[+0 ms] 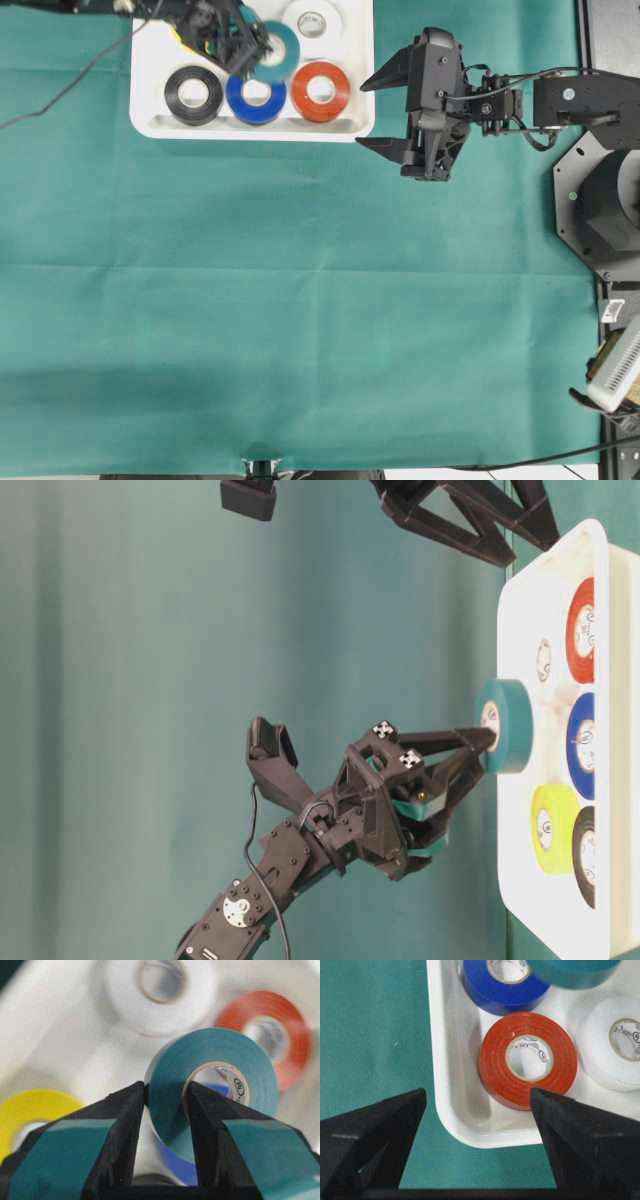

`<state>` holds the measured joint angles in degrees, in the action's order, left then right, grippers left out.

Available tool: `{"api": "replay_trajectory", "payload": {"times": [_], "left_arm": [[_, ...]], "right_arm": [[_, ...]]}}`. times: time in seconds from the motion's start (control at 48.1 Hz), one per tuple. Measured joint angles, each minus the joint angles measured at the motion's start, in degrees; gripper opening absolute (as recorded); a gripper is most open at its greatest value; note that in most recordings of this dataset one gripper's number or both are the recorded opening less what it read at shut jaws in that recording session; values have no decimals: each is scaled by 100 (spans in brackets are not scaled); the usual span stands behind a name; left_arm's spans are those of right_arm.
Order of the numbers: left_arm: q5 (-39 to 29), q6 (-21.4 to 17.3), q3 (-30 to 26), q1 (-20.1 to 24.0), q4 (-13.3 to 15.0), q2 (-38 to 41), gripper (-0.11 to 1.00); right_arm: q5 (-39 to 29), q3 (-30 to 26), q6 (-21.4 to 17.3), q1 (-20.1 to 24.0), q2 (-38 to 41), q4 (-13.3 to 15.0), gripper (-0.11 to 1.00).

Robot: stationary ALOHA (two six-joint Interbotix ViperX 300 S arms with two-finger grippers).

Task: Put the tape alternately from left to right into the white case.
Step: 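Carry the teal roll into the tray and release it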

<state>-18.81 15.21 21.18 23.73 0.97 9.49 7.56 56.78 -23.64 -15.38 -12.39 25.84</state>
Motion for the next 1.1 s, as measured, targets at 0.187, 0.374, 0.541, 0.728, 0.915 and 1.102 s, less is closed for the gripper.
{"api": "replay_trajectory", "payload": {"times": [0.187, 0.374, 0.541, 0.728, 0.915, 1.102], "left_arm": [[123, -334, 26, 158, 9, 9, 26], [369, -387, 132, 290, 9, 9, 26], [562, -404, 237, 369, 0, 9, 26], [606, -457, 281, 369, 9, 9, 26], [606, -703, 325, 360, 0, 9, 26], [650, -1037, 352, 264, 0, 0, 71]], "right_arm": [[0, 0, -9, 0, 0, 0, 84], [0, 0, -9, 0, 0, 0, 84], [0, 0, -9, 0, 0, 0, 84], [0, -18, -9, 0, 0, 0, 84], [0, -18, -9, 0, 0, 0, 84], [0, -18, -9, 0, 0, -9, 84]]}}
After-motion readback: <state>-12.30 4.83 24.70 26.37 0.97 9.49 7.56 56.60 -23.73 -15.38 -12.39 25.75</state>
